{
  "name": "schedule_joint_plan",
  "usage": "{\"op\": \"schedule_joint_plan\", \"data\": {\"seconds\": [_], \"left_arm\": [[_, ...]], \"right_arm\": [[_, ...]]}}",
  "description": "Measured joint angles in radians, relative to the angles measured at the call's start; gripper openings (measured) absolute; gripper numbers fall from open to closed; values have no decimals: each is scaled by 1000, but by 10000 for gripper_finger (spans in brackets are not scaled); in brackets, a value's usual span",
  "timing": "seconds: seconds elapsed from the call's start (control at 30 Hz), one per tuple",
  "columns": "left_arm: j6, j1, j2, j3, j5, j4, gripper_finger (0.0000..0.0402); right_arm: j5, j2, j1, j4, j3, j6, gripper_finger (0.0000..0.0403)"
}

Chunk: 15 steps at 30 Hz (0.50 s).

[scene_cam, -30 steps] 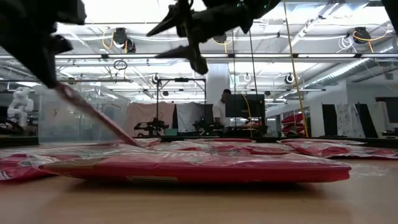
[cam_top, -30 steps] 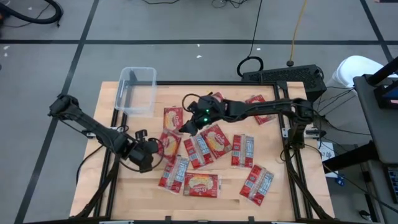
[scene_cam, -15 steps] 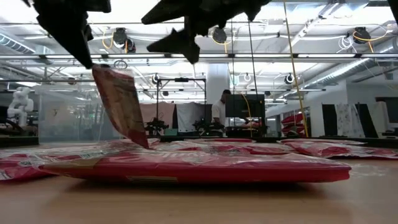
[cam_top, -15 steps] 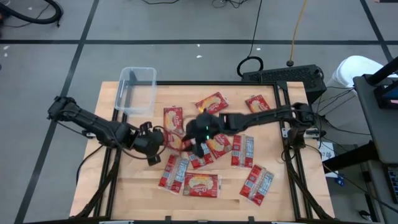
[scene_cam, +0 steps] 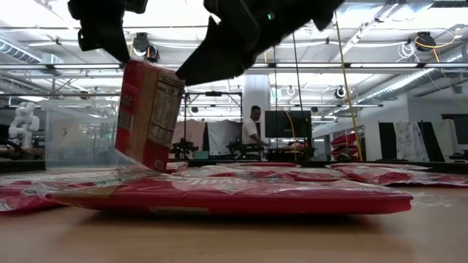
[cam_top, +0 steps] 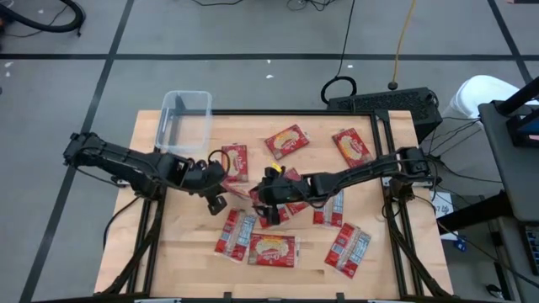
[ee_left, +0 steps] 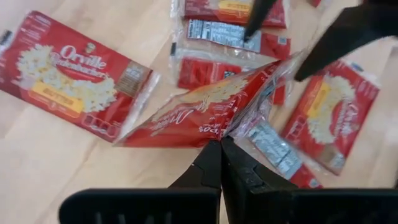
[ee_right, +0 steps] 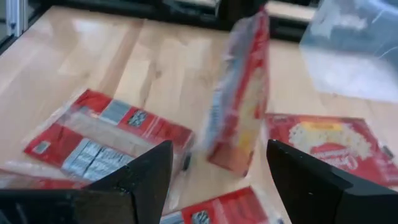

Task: Sort popcorn bags into baskets
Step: Put the red popcorn bag into the transparent container

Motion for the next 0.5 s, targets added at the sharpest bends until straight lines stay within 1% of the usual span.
{"op": "schedule_joint_plan", "data": {"seconds": [0.07,0.13,0.2,0.23,0.3,0.37,0.5], "left_arm": [[-22,14,0,0,21,17,0],[-53,27,0,0,29,38,0],[-75,38,0,0,29,74,0],[-86,43,0,0,29,96,0],[-101,57,0,0,31,139,0],[-108,70,0,0,31,178,0],[-112,94,0,0,31,225,0]], "right_arm": [[1,0,-15,116,-53,-6,254],[1,0,-28,196,-95,-6,250],[-8,0,-41,234,-119,-7,240],[-34,0,-48,238,-124,-7,232],[-83,0,-59,226,-124,-2,211],[-106,0,-63,225,-124,8,183],[-120,0,-69,226,-124,26,106]]}}
